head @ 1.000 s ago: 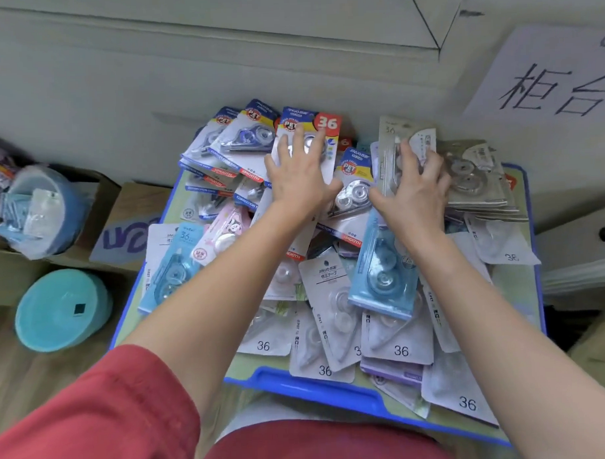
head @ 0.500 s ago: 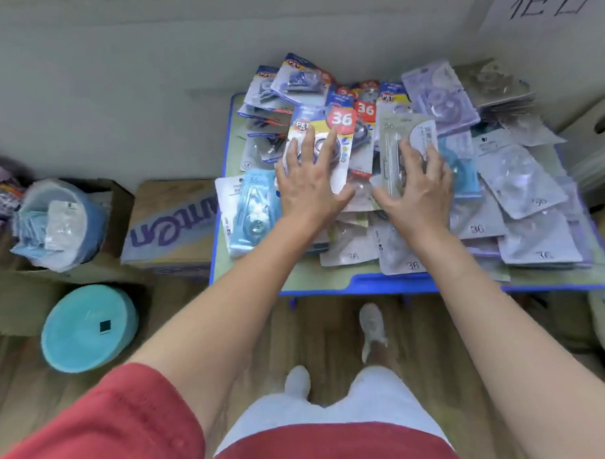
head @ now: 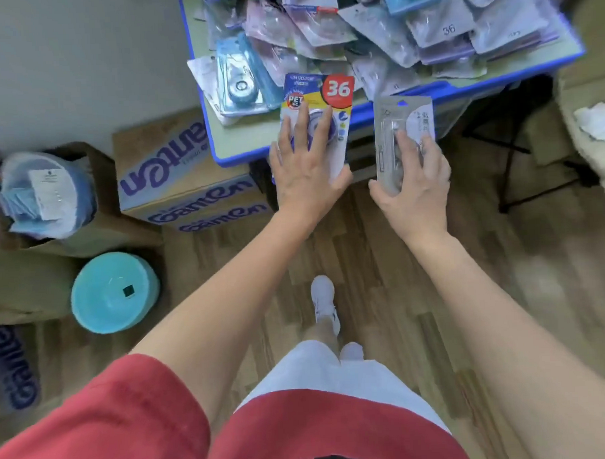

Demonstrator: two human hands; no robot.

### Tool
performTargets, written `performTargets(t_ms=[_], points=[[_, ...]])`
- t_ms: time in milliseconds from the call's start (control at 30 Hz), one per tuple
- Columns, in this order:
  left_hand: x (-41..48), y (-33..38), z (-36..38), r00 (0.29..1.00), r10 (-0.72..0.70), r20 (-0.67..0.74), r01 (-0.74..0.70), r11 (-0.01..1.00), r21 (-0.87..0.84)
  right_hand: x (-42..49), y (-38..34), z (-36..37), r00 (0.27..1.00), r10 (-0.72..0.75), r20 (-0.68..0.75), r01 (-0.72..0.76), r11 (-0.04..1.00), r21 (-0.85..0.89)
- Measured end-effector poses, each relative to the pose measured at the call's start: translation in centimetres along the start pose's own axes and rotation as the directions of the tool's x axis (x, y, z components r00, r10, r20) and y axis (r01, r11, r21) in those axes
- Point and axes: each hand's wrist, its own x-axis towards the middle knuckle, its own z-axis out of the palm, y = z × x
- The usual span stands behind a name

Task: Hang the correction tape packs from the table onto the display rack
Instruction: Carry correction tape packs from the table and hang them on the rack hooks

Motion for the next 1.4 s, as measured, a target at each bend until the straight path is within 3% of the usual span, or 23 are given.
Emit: performTargets(t_ms=[167, 300, 467, 633, 900, 1033, 1167, 1400], points=[[-7.8, 2.3, 3.0, 0.981, 0.164, 0.099, -0.162, 0.986, -0.033, -10.2, 3.5, -0.6, 0.983, 0.170, -0.065, -0.171, 0.985, -0.002], [-13.2, 4.0, 5.2, 0.934, 0.313, 0.174, -0.300, 0.949, -0.093, -17.2, 5.4, -1.1, 0.921, 0.371, -0.122, -0.370, 0.929, 0.029], [-19.4, 5.4, 6.9, 0.802, 0.535, 0.264, -0.491, 0.843, -0.217, -25.6, 6.3, -1.6, 0.768, 0.584, -0.264, -0.578, 0.809, 0.107], [-25.6, 6.6, 8.1, 0.645, 0.707, 0.291, -0.643, 0.707, -0.295, -34.6, 6.3, -2.1, 0.570, 0.727, -0.382, -0.727, 0.663, 0.178], [-38.2, 11.6, 10.0, 0.341, 0.880, 0.330, -0.789, 0.459, -0.408, -49.5, 8.1, -4.4, 0.241, 0.833, -0.498, -0.855, 0.426, 0.297], [-46.0, 16.0, 11.1, 0.236, 0.910, 0.341, -0.813, 0.377, -0.444, -57.8, 10.3, -6.7, 0.112, 0.846, -0.522, -0.875, 0.333, 0.351], [-54.1, 20.8, 11.8, 0.176, 0.930, 0.323, -0.823, 0.319, -0.470, -65.7, 13.4, -9.8, 0.038, 0.858, -0.513, -0.876, 0.275, 0.395], [-65.1, 31.5, 12.7, 0.127, 0.955, 0.269, -0.807, 0.257, -0.532, -75.8, 20.7, -17.0, -0.022, 0.833, -0.553, -0.902, 0.222, 0.370]])
